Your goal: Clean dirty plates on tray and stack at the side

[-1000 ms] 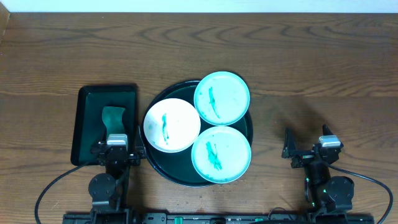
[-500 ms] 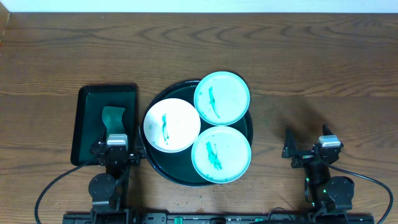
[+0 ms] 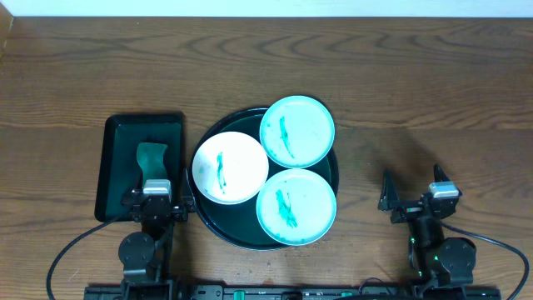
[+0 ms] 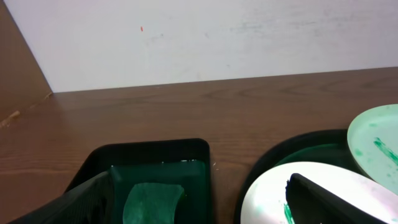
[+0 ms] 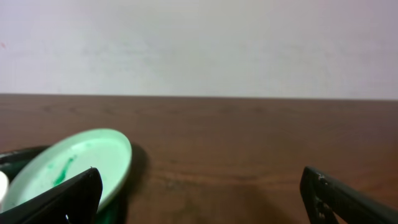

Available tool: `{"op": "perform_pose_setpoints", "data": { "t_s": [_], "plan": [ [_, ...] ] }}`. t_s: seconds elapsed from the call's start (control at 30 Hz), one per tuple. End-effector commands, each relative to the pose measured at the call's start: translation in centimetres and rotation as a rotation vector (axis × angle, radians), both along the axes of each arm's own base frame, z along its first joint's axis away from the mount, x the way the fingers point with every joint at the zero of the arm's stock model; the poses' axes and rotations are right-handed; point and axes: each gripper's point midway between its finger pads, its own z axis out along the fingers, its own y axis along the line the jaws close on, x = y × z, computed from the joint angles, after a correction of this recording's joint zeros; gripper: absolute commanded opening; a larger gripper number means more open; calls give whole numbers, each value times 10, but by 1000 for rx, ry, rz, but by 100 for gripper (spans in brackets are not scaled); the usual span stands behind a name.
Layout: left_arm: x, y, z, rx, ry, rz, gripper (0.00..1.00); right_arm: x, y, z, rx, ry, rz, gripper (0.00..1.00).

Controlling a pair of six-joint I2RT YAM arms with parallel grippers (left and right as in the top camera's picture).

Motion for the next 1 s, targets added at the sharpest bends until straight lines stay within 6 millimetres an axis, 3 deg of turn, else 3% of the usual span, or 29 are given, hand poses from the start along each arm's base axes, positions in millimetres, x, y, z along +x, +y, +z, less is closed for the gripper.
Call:
{"op": "perform_pose_setpoints", "data": {
  "t_s": [0.0, 0.17, 0.37, 0.63, 0.8, 0.97],
  "plan": [
    [-2, -4, 2, -3, 21, -24, 88, -1, 8, 10, 5, -45, 52, 99],
    [-2, -5, 24, -26, 21, -27, 88, -3, 14, 27, 6, -95, 87, 99],
    [13, -8, 57, -39, 198, -44, 88, 4, 23, 58, 5, -60, 136, 99],
    [40, -7, 84, -58, 527, -39, 88, 39, 43, 91, 13, 117, 240, 99],
    [48, -7, 90, -74, 800, -34, 88, 72, 53, 88, 35, 368, 283, 99],
    [56, -6, 78, -87, 1015, -30, 88, 96, 60, 66, 62, 672, 314, 99]
  ]
}}
